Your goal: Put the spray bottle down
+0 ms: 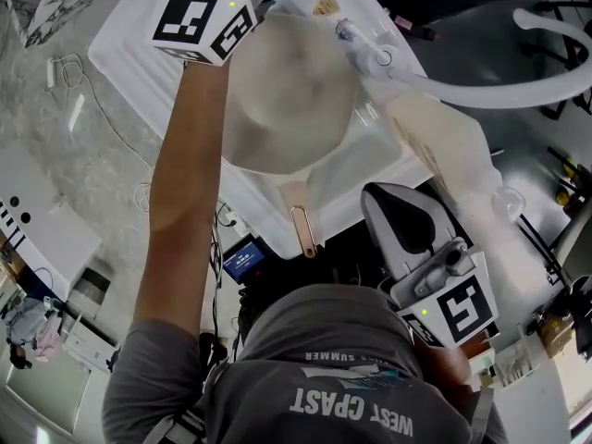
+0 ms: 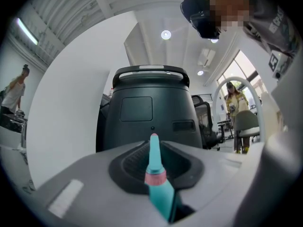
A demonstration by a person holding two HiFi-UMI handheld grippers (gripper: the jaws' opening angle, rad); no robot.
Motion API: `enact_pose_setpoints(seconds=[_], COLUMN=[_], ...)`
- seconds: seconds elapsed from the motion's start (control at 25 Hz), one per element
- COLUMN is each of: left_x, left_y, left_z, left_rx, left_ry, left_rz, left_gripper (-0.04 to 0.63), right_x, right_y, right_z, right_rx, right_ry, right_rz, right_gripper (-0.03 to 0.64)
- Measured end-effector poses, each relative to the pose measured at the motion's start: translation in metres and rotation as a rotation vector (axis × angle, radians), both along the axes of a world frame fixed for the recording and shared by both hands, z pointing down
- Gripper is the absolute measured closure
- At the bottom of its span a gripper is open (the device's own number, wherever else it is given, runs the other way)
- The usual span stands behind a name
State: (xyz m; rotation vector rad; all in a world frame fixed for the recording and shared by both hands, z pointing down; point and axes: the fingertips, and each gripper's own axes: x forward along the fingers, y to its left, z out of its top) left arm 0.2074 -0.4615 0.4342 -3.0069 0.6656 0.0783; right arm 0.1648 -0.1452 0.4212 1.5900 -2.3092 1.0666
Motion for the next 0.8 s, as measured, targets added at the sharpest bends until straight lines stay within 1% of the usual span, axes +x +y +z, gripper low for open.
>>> enact_pose_setpoints(seconds=[0.2, 0.36, 0.44, 0.6, 0.76, 0.8], left_x=[-0.001, -0.004, -0.004, -0.002, -0.003, -0.003], left_y=[0.001, 0.001, 0.002, 0.009, 0.012, 0.011], left_z=[0.003, 0.005, 0.005, 0.008, 0.011, 0.013], left_rx=[0.001, -0.015, -0.022, -0.029, -0.03, -0.025], left_ry=[0.031, 0.037, 0.034, 0.014, -0.007, -0.019], left_rz=[-0.003, 0.01, 0.025, 0.062, 0.071, 0.064], left_gripper=[0.532, 0.525, 0.514, 0.472, 0.465, 0.479], right_x=[0.006, 0.008, 0.008, 0.005, 0.0, -0.001], right_y=[-0.002, -0.002, -0.002, 0.0, 0.0, 0.0], right_z=[0.006, 0.007, 0.007, 0.007, 0.005, 0.006], right_rx=[0.008, 0.013, 0.009, 0.005, 0.003, 0.002], right_ry=[-0.008, -0.012, -0.011, -0.009, -0.008, -0.008], right_rz=[0.012, 0.014, 0.011, 0.008, -0.003, -0.005], right_gripper=[0.615, 0.615, 0.615, 0.615, 0.615, 0.615])
